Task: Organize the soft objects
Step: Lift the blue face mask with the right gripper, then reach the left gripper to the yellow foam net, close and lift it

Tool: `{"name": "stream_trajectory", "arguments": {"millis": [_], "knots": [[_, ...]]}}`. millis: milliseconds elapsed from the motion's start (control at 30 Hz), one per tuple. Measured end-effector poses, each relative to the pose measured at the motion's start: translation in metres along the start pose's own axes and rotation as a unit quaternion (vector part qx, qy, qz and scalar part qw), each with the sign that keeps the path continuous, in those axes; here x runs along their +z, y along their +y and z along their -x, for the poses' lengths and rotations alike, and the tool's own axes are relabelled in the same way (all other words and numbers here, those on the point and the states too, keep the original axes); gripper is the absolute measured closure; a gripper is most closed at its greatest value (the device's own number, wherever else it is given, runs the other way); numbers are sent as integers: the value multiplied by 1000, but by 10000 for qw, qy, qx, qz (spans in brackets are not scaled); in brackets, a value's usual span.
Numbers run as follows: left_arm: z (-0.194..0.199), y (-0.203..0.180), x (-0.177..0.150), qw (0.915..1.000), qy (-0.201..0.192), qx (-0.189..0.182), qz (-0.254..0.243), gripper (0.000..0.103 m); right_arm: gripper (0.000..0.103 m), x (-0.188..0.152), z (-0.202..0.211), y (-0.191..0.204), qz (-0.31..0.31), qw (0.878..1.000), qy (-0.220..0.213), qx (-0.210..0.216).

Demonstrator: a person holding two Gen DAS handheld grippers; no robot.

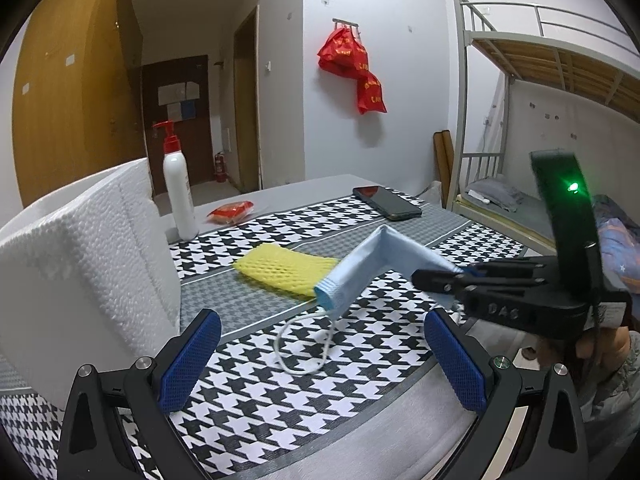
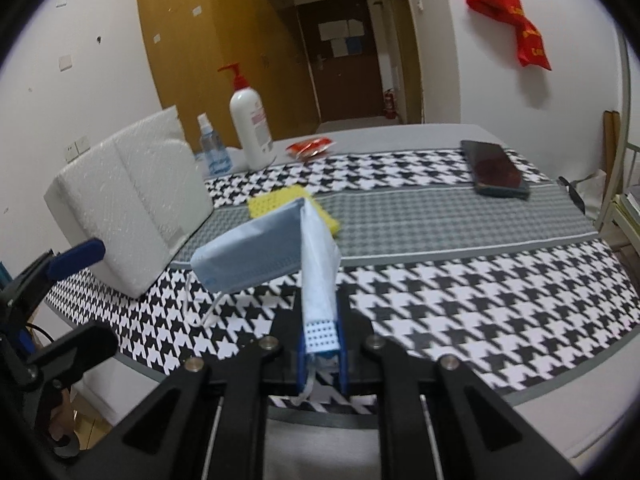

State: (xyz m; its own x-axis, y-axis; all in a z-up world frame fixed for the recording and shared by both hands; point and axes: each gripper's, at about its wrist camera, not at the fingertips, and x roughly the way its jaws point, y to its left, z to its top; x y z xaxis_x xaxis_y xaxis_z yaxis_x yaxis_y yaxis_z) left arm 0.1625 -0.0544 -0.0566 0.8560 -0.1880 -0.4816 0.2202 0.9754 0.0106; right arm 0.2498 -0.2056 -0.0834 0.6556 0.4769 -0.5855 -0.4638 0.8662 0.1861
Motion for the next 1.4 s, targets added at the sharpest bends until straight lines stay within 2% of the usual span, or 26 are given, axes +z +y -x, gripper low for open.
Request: {"name": "stream_trajectory", "arguments": {"millis": [267,333,467,767,933,1133,1400], "knots": [[-13,-5,11,9999,90,1,-45,1,88,2,21,-24,-212,9993,-199,-227],[-16,-5,14,9999,97,8,-26,1,91,1,23,-27,-209,9992,-201,-280],[-22,-5,18,9999,150,3,-16,1,97,0,22,-35,-293,9991,-191,-237],[-41,-10,27,9996,272,80,-87,1,97,5,32,-50,-447,9981,-355,-217],[-58,-9,35,9987,494,119,3,1,97,6,36,-64,-598,9969,-421,-273],[-83,-5,41,9962,791,341,101,1,97,3,41,-77,-705,9956,-494,-367],[-114,4,46,9903,1244,486,379,2,97,-5,35,-86,-805,9953,-393,-366]]}}
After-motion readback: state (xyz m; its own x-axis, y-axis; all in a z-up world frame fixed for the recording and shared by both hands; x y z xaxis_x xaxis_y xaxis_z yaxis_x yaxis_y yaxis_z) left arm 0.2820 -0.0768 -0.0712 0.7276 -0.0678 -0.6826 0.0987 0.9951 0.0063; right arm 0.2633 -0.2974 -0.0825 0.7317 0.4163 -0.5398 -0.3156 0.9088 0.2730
